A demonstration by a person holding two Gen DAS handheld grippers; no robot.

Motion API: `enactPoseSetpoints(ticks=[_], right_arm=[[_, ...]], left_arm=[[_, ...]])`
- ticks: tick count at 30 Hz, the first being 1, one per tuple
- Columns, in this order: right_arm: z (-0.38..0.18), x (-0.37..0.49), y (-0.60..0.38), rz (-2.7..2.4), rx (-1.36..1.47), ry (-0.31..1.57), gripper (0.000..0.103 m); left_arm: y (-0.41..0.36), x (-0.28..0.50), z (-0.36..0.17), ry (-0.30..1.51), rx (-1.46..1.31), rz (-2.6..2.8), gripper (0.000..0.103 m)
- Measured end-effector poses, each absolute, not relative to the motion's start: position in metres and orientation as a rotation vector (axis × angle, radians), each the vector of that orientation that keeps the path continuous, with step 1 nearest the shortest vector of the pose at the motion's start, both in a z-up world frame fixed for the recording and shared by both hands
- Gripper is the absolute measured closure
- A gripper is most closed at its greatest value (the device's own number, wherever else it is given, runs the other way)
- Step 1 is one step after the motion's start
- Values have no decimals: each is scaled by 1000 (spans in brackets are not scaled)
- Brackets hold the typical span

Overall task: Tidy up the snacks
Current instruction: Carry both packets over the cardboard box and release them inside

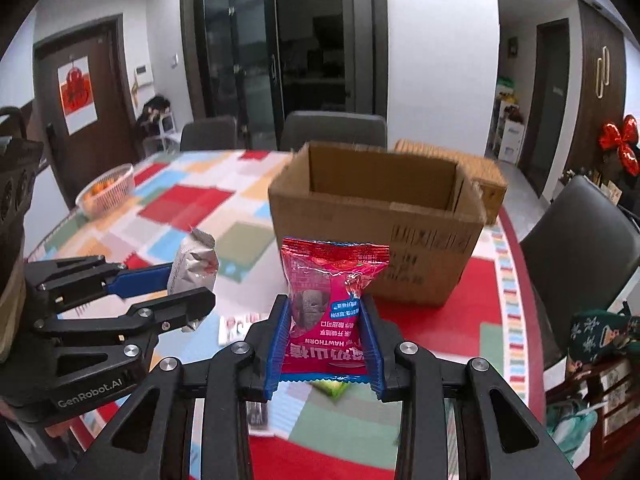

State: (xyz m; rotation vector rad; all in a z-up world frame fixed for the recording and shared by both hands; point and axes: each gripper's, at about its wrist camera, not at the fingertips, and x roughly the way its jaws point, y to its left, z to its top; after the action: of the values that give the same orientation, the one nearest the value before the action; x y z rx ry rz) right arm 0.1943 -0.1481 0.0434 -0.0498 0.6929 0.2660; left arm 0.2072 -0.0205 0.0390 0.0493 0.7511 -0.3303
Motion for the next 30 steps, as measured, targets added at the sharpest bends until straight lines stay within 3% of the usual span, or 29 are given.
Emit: enactPoseSetpoints(ticks=[17, 30], right_arm=[[109, 241, -166, 202, -54, 561, 68], [102, 315, -184, 167, 40, 628, 68]], left_arm=[[-34, 274, 90, 675, 41, -321, 70], [-39, 341, 88, 742, 33, -307, 70]])
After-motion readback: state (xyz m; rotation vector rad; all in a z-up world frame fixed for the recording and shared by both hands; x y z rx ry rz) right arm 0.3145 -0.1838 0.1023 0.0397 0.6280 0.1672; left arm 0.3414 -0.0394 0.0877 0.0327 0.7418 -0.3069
